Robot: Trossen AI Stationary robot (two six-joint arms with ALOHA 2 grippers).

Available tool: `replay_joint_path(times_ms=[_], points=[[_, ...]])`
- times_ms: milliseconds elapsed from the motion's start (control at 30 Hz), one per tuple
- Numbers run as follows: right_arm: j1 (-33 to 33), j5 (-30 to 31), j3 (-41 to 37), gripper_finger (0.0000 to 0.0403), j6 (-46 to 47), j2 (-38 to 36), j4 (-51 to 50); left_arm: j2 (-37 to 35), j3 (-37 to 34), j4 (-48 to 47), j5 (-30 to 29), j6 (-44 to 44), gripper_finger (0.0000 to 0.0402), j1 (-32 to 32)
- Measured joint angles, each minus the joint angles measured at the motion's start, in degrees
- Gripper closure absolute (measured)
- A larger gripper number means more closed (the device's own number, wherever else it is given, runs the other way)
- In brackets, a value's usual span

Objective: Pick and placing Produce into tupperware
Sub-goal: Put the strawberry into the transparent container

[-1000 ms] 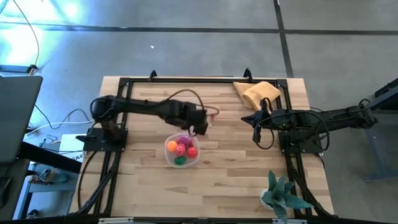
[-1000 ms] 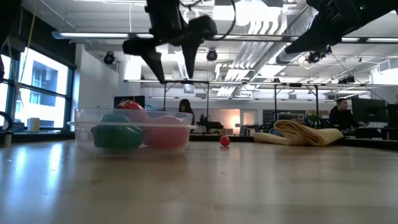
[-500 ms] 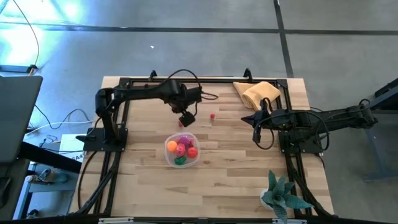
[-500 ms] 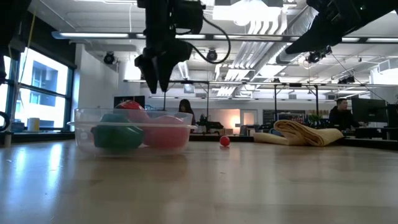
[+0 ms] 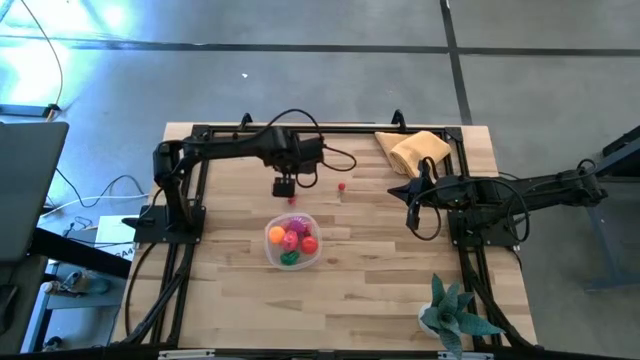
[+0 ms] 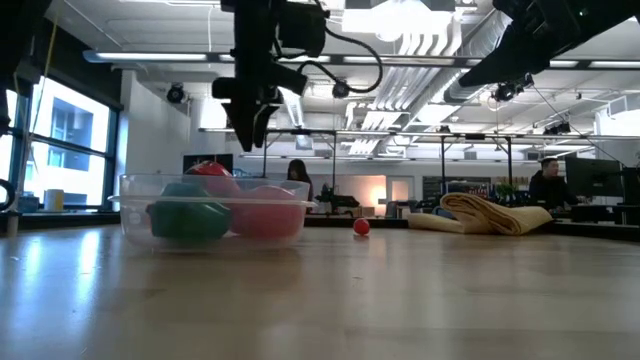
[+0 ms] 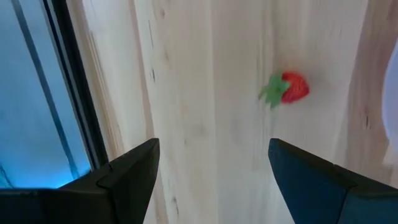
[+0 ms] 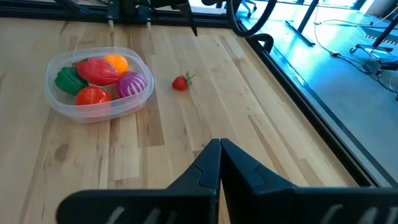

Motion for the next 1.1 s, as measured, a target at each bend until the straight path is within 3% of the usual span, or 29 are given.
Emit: replay_joint_path(times_ms=[433, 600, 933, 1100], points=[[0.02, 0.00, 0.00, 0.0403, -0.02, -0.01, 0.02, 0.06, 0.00, -0.40, 0.29, -0.95, 0.0110, 0.19], [0.01, 0.00, 0.00, 0.0403, -0.01, 0.01, 0.01, 0.15, -2.02, -1.75, 6.55, -1.14, 0.0110, 0.23], [0.02, 0.02, 0.00, 0.0403, 0.00, 0.01, 0.02, 0.15, -7.22, -0.12, 5.19, 22.02, 0.0110, 0.22], [0.00, 0.00, 0.00, 0.0403, -0.01, 0.01, 0.02, 0.12, -11.38, 6.93, 6.37, 28.20, 0.0110, 0.00]])
